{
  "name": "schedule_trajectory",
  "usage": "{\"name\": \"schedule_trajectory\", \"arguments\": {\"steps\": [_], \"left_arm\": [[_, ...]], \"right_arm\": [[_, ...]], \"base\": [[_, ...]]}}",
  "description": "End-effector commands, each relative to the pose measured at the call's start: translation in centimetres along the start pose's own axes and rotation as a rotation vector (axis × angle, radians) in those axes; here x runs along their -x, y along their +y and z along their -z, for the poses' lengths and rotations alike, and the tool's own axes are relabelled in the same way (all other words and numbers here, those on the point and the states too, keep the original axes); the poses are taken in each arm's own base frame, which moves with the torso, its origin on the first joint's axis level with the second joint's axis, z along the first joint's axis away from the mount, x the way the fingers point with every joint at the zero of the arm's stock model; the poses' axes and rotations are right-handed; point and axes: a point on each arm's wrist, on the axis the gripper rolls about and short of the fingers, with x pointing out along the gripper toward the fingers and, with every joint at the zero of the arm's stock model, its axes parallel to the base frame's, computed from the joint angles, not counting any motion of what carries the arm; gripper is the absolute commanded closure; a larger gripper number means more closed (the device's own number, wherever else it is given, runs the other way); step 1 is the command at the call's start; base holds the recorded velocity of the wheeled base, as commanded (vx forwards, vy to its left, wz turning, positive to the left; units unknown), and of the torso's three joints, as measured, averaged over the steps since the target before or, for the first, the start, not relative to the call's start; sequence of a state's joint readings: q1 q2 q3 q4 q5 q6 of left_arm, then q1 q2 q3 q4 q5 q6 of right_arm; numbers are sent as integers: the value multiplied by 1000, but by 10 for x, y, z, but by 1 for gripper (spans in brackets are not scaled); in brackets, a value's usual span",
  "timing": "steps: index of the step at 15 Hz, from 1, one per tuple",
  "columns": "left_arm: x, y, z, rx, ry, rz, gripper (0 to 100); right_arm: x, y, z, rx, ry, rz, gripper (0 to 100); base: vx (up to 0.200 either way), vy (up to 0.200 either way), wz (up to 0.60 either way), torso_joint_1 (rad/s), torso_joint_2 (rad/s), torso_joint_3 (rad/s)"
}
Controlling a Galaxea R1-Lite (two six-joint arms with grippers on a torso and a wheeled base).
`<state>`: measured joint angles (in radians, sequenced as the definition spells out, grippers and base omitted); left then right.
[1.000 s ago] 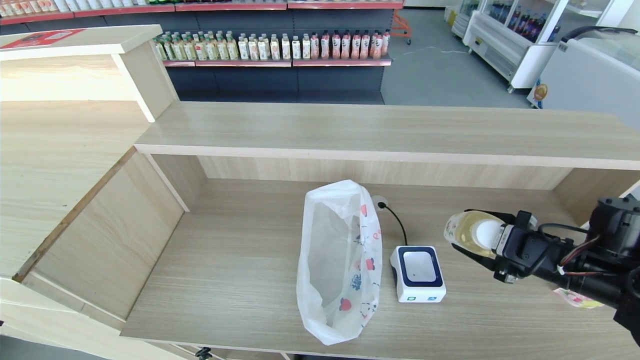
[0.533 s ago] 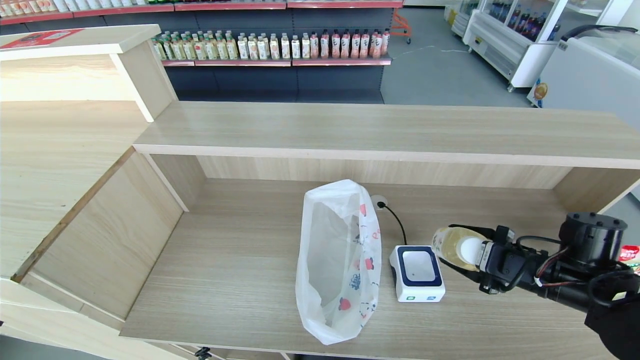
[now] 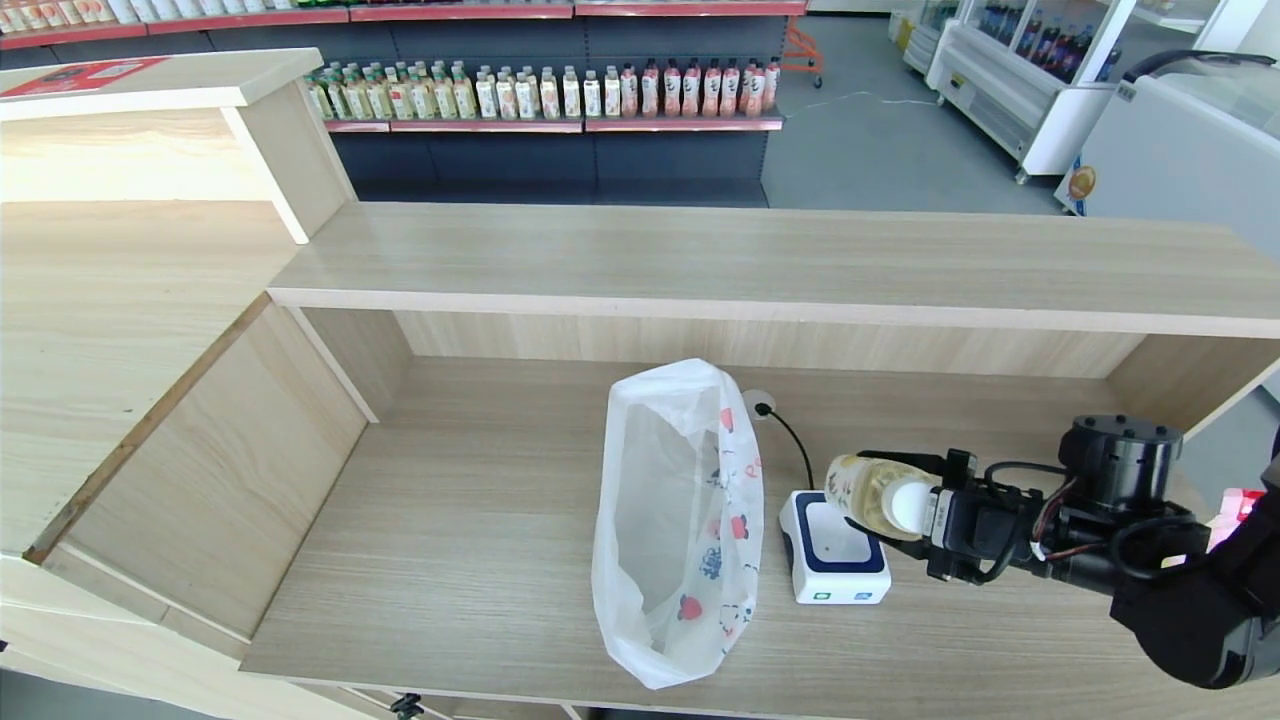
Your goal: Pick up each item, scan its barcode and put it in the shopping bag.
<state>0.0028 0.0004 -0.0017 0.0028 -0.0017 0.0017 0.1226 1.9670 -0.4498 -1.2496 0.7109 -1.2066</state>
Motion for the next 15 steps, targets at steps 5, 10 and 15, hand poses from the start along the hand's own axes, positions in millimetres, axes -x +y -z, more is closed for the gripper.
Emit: {"name": "schedule_trajectory", "arguments": {"steps": [5,10,15], "left_arm": [[0,0,0,0,0,0,0],[0,0,0,0,0,0,0],[0,0,0,0,0,0,0]], "right_arm": [[-2,-3,13,42,-27,1,100],[-7,3,28,33,-53,-29,100],[-15,8,36,23,-67,-47,100]], "base": [[0,0,0,0,0,0],[0,0,0,0,0,0],[0,0,0,0,0,0]]}}
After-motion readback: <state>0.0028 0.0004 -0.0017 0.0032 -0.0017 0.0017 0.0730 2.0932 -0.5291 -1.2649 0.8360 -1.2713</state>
